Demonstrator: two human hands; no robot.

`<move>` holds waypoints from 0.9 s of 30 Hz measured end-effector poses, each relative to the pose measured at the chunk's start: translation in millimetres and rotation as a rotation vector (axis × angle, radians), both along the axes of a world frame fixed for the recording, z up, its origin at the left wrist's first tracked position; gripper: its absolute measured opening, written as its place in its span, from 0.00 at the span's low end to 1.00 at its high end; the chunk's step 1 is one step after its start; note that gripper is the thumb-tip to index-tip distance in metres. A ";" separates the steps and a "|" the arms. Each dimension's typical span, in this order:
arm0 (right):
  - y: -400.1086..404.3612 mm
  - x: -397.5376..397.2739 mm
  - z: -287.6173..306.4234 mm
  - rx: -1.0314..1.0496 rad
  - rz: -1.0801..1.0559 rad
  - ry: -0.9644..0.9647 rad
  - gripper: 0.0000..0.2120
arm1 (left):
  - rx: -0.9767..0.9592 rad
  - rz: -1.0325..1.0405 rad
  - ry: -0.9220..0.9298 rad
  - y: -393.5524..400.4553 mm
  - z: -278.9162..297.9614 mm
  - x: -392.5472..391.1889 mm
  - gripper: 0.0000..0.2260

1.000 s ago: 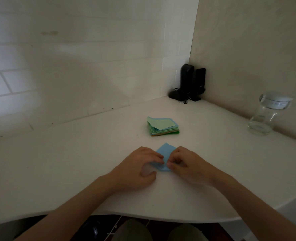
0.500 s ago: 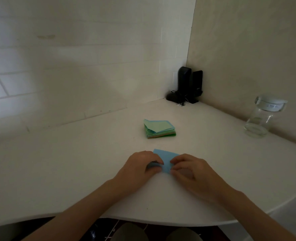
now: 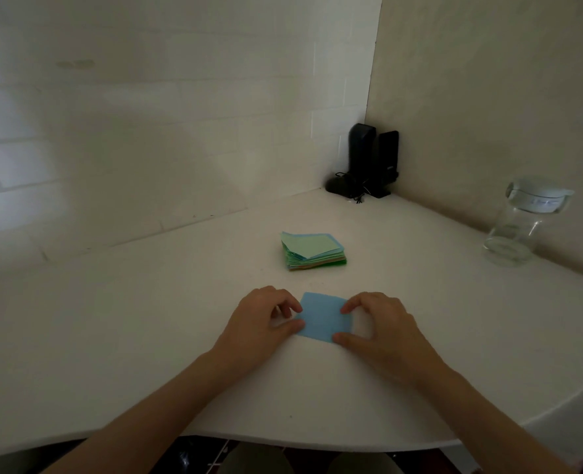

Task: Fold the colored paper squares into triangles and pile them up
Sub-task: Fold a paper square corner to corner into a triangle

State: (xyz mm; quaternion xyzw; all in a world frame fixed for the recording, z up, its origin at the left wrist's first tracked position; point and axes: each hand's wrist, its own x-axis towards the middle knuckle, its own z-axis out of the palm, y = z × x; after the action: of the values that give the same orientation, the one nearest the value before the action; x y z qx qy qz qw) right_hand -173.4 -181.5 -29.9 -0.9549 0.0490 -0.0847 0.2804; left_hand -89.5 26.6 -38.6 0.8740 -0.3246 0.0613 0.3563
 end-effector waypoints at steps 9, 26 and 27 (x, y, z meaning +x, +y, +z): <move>-6.7 15.0 17.8 0.097 0.042 0.073 0.13 | 0.160 -0.295 -0.242 -15.2 7.1 -12.4 0.20; 10.8 -4.7 18.7 -0.080 0.024 -0.095 0.06 | 0.165 -0.032 -0.314 4.6 -1.5 -20.8 0.09; 10.6 -3.7 17.9 -0.059 0.016 -0.045 0.06 | 0.129 -0.002 -0.248 8.6 -0.6 -19.4 0.09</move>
State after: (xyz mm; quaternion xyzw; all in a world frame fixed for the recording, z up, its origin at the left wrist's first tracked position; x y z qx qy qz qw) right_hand -177.1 -170.9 -12.0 -0.9610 0.0323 -0.1051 0.2537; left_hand -109.0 35.2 -39.2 0.8805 -0.3704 0.1474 0.2566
